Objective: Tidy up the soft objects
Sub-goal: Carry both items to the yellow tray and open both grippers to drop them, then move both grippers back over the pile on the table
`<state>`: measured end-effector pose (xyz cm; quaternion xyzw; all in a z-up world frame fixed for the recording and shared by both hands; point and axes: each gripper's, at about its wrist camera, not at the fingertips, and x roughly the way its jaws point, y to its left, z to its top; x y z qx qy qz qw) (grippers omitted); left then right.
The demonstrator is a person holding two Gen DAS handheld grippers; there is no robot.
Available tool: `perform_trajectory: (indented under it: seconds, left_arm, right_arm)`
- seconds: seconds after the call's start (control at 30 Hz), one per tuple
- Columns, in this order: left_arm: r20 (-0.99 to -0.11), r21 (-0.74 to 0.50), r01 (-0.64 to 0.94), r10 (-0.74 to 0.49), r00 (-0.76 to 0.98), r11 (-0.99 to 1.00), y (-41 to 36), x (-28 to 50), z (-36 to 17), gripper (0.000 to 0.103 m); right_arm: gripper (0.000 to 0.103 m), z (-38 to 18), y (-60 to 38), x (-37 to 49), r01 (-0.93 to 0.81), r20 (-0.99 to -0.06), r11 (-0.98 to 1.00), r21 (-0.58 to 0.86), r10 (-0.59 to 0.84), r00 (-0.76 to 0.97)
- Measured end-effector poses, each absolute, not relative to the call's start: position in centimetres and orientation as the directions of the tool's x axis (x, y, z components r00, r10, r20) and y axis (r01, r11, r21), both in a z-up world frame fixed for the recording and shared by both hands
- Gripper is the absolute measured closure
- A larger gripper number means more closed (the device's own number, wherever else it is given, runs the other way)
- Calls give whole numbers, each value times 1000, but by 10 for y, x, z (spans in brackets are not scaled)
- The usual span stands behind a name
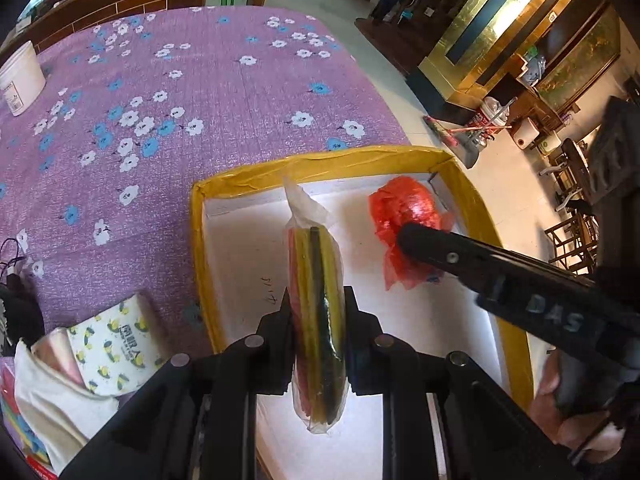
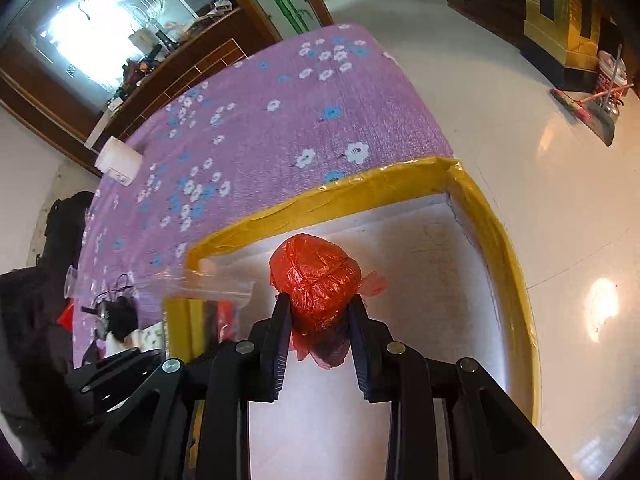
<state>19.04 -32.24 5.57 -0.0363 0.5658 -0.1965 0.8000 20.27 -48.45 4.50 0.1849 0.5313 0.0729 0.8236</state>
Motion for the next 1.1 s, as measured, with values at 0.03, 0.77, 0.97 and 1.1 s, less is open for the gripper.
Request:
perform_trajectory:
  seconds: [0.03,0.77,0.97,1.1]
  left_arm:
    - [-892,-273,276,-350,286,921,-323,192,54,84]
    - [-874,-274,278,-359,327,921,-324,202,60,60]
    - [-845,-257,303,-366,391,918,-306,169,95,60]
    - [-820,-238,317,-365,441,918,-285,136,119,52]
  right_arm:
    - [73,43,-484,205,75,-848,920,384,320,422]
    - [66,51,-499,202,101,-845,919,381,302,441]
    - [66,83,-496,161,82,-817,913,400,314,484]
    - [66,99,-474,131,26,-773,886,462,388,502]
